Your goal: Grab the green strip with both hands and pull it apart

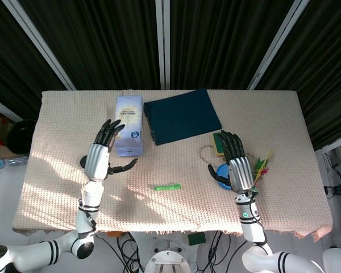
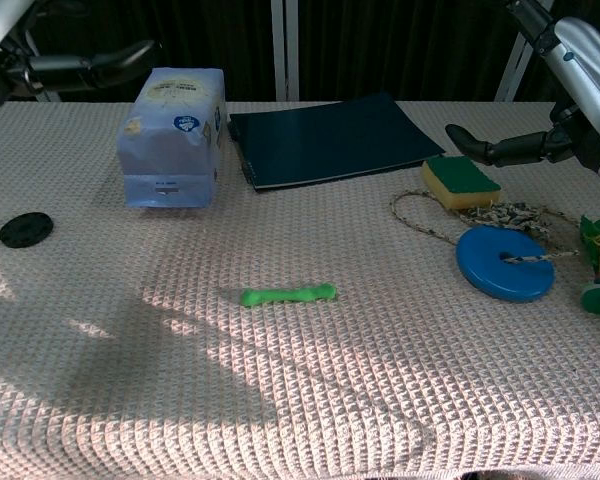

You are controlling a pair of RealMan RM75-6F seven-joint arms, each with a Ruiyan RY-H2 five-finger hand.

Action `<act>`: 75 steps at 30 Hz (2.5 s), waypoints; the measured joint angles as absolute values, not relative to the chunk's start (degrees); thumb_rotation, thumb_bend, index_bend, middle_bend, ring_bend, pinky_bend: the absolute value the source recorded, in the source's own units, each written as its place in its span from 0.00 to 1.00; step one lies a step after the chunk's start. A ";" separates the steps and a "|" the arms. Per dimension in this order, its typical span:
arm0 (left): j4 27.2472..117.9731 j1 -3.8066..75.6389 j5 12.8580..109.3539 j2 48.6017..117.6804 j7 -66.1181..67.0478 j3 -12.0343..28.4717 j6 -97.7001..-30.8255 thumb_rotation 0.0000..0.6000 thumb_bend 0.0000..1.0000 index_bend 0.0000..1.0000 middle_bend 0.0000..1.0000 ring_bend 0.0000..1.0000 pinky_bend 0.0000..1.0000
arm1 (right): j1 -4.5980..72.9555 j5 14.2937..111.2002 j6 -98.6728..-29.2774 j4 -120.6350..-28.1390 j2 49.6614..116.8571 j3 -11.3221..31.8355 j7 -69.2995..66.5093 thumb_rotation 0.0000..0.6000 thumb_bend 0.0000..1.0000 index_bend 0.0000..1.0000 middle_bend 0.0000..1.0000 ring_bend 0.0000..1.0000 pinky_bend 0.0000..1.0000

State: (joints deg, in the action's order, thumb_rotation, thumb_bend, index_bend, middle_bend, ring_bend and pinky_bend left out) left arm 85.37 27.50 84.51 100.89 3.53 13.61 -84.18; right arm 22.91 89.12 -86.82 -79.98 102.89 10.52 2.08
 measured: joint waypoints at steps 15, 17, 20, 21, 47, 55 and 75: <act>89.79 29.73 75.65 103.58 22.08 6.30 -69.38 0.77 0.16 0.38 0.28 0.16 0.23 | 19.80 88.54 -84.50 -93.63 94.50 6.35 20.20 1.00 0.28 0.11 0.00 0.00 0.00; 88.97 29.97 74.43 104.91 22.81 6.30 -68.60 0.78 0.17 0.38 0.29 0.17 0.23 | 19.64 88.40 -83.97 -93.99 94.29 6.03 20.56 1.00 0.28 0.12 0.00 0.00 0.00; 87.18 30.43 72.42 106.94 24.36 6.34 -67.15 0.78 0.17 0.38 0.29 0.17 0.23 | 19.49 87.88 -83.06 -94.27 94.10 5.80 20.76 1.00 0.28 0.12 0.00 0.00 0.00; 86.54 30.62 71.70 107.64 25.08 6.32 -66.54 0.78 0.17 0.38 0.29 0.17 0.23 | 19.44 87.74 -82.90 -94.31 94.05 5.78 20.72 1.00 0.28 0.12 0.00 0.00 0.00; 82.73 30.88 68.23 112.15 29.14 6.81 -65.70 0.92 0.21 0.47 0.29 0.17 0.22 | 20.08 85.91 -78.64 -94.56 94.85 5.85 20.13 1.00 0.29 0.15 0.00 0.00 0.00; 80.72 31.84 67.46 113.51 29.43 7.61 -64.43 0.95 0.21 0.49 0.29 0.17 0.22 | 20.16 85.52 -78.27 -94.54 94.80 6.11 20.32 1.00 0.29 0.15 0.00 0.00 0.00; 79.58 32.45 65.69 113.68 30.36 8.22 -63.50 0.96 0.32 0.54 0.30 0.17 0.22 | 20.23 85.15 -77.73 -92.95 95.57 6.08 19.00 1.00 0.29 0.16 0.00 0.00 0.00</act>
State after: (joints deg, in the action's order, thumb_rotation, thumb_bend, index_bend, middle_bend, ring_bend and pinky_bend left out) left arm 79.58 32.45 65.69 113.68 30.36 8.22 -63.50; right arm 20.23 85.15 -77.73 -92.95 95.57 6.08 19.00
